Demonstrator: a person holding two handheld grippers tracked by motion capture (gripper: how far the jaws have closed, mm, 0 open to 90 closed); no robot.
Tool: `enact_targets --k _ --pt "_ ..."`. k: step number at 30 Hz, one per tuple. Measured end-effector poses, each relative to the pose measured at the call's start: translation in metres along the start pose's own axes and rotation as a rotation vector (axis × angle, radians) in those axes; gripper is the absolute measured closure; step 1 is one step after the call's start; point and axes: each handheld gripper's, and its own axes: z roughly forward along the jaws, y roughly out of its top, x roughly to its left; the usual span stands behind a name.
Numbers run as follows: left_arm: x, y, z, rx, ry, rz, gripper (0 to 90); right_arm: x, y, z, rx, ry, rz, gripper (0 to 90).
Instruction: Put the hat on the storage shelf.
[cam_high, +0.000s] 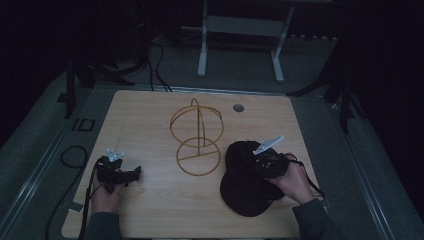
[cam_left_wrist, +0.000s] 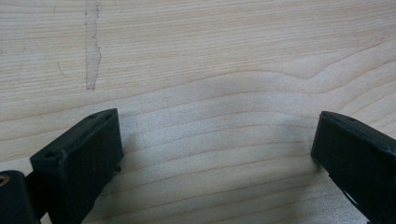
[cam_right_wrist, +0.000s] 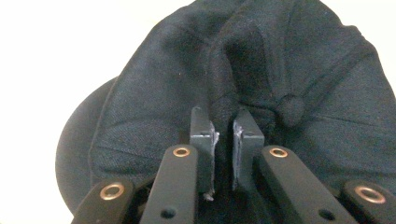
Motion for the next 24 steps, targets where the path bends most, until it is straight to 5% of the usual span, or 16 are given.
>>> enact_targets --k 24 --pt "0.0 0.0 0.0 0.001 0.0 0.0 1.8 -0.012 0.006 -0.026 -0.047 -0.026 0.036 81.9"
